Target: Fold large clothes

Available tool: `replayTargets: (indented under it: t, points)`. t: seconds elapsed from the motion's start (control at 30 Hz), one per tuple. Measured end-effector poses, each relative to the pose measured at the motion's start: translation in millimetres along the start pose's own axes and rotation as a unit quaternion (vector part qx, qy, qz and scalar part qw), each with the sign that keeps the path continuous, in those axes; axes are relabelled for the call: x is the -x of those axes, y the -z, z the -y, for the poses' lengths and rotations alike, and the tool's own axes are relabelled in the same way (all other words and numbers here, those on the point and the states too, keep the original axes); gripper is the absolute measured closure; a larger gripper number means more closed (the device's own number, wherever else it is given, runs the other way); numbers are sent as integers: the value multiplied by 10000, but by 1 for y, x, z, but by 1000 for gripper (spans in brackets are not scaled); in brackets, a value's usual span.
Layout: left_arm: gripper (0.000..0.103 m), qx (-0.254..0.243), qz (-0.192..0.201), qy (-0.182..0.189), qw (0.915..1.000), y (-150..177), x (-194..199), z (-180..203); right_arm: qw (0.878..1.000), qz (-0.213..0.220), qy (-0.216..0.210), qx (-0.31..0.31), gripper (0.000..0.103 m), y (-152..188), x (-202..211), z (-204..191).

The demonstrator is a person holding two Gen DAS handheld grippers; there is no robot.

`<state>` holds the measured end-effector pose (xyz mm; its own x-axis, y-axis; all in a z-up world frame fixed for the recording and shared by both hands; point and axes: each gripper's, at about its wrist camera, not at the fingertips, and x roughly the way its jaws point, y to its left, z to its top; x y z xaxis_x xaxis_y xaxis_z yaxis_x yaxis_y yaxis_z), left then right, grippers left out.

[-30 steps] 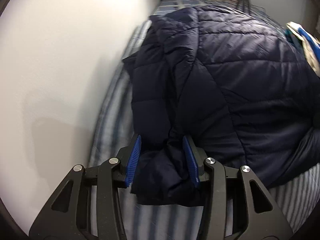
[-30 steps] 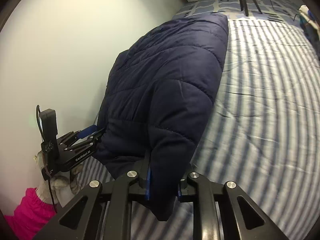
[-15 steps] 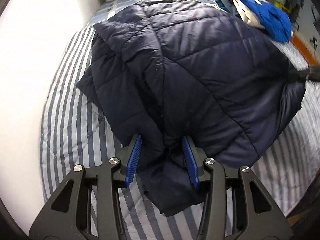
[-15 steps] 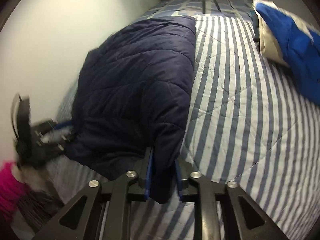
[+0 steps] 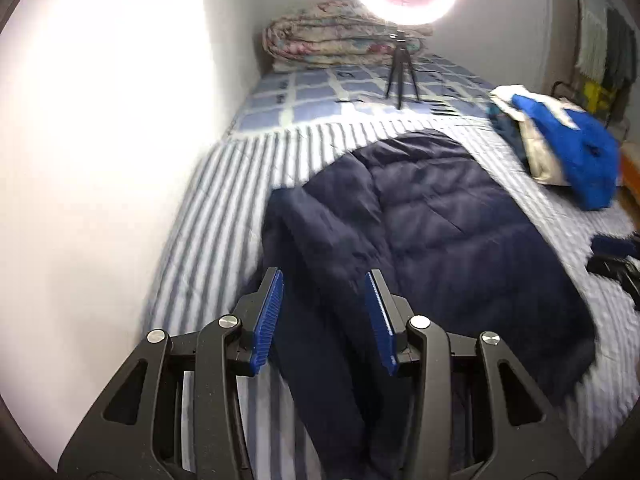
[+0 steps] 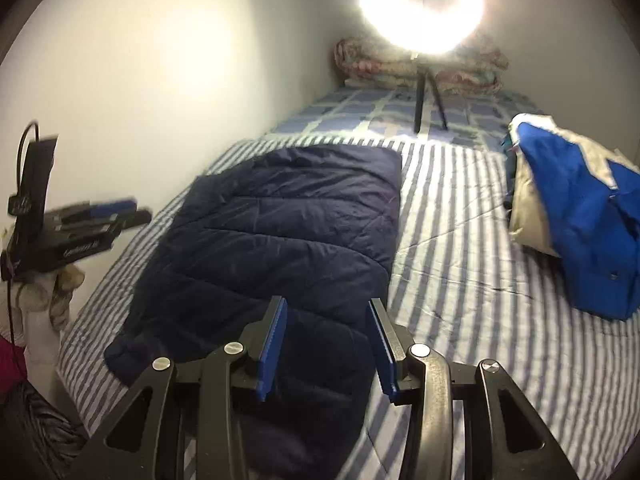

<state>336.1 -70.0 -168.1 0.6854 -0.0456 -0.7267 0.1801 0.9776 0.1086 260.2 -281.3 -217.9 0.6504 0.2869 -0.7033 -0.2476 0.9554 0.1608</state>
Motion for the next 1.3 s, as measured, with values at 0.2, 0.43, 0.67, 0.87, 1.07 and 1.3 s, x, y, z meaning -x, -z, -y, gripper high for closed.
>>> replayTargets:
  t: [0.2, 0.43, 0.67, 0.87, 1.07, 1.3]
  points:
    - [59, 331, -740, -135, 9966, 8, -76, -17, 9985, -518, -126, -106, 59, 1, -47, 9]
    - [55, 685, -1060, 25, 9920, 26, -91, -49, 9960, -787, 8, 428, 58, 9, -72, -7]
    - [29, 1845, -768, 1047, 9742, 29, -38, -117, 9992, 239, -301, 146, 25, 3, -23, 22]
    - [28, 3382, -1321, 2069, 9085, 71, -57, -163, 9979, 218, -433, -432, 15, -5, -15, 60]
    - [28, 3875, -1599, 2573, 8707, 91, -80, -168, 9907, -390, -832, -1006, 15, 0, -41, 88]
    - [28, 4199, -1568, 3033, 8409, 92, -105, -159, 9798, -564, -1161, -1528, 15, 11, -58, 106]
